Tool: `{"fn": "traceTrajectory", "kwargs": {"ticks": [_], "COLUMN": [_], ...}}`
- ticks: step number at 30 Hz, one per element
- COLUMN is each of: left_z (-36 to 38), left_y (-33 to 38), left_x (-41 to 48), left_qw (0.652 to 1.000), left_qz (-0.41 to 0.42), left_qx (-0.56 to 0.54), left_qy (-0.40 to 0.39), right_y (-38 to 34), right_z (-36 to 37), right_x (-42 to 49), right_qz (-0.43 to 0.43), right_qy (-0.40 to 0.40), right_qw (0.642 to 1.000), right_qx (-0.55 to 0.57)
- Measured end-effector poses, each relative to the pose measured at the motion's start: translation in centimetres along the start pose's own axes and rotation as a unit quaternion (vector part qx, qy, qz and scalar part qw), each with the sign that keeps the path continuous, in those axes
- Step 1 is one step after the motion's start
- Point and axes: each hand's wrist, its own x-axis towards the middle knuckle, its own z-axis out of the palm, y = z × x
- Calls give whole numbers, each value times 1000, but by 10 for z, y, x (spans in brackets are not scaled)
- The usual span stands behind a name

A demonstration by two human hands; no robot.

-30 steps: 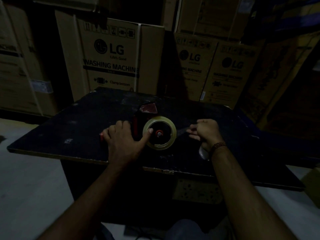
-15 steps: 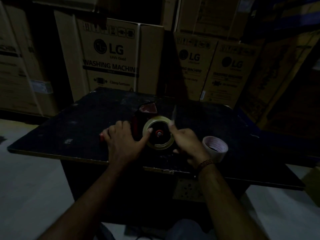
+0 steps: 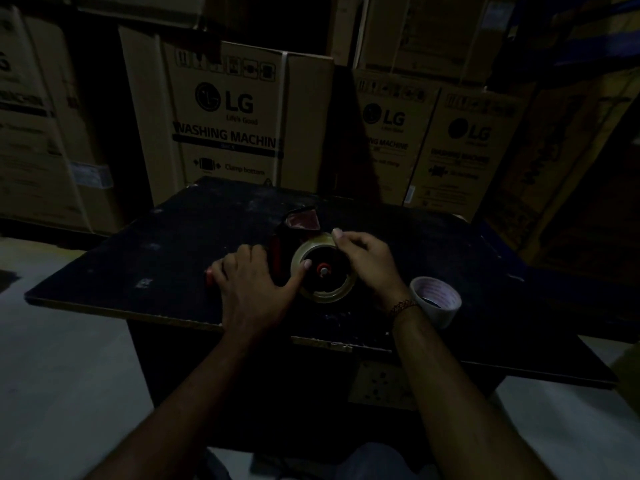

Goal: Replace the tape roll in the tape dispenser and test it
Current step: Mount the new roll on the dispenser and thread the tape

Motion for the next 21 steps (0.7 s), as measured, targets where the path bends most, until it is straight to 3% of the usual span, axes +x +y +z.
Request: {"fn": "traceTrajectory", "kwargs": {"ticks": [4,7,14,21], "left_z": [-2,-2,-1,0], "left_y": [1,1,2,1], "left_x": [-1,-2,-2,-1], "left_qw": [1000,1000,1000,1000], "left_qz": [1,-1,-1,-1], "left_qx": [2,1,0,2], "left_qy": [-2,2,5,8], "right_y": [-15,-24,-25,-27], "right_z": [3,4,-1,-5], "right_x": [10,21,19,19], "right_qz": [-60,-45,-48,26], "right_qy": [-46,-79,-75,-123], "right_qw": [995,994,995,992], "right_qx": [-72,-62,-53,19]}}
